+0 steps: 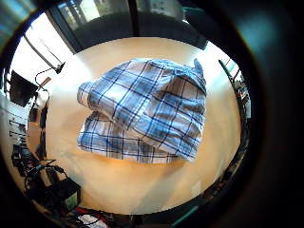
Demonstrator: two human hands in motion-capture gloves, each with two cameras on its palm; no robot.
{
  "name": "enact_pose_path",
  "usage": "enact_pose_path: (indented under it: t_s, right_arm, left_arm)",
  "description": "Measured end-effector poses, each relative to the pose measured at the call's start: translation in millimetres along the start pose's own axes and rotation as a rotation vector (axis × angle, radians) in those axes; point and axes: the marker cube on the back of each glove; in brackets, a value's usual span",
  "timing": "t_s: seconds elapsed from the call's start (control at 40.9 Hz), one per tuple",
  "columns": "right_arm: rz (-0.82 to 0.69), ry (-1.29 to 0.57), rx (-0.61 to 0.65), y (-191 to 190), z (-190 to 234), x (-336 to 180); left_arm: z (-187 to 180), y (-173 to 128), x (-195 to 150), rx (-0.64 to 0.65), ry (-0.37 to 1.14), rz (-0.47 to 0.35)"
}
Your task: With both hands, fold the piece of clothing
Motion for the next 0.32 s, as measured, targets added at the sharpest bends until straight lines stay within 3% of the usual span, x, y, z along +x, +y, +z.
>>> enact_pose_path:
  t_s: [0.318]
  right_arm:
    - [0.000, 0.011, 0.020, -1.5, 0.2, -2.3]
  left_arm:
    - [-1.3, 11.0, 2.0, -0.042, 0.032, -0.030]
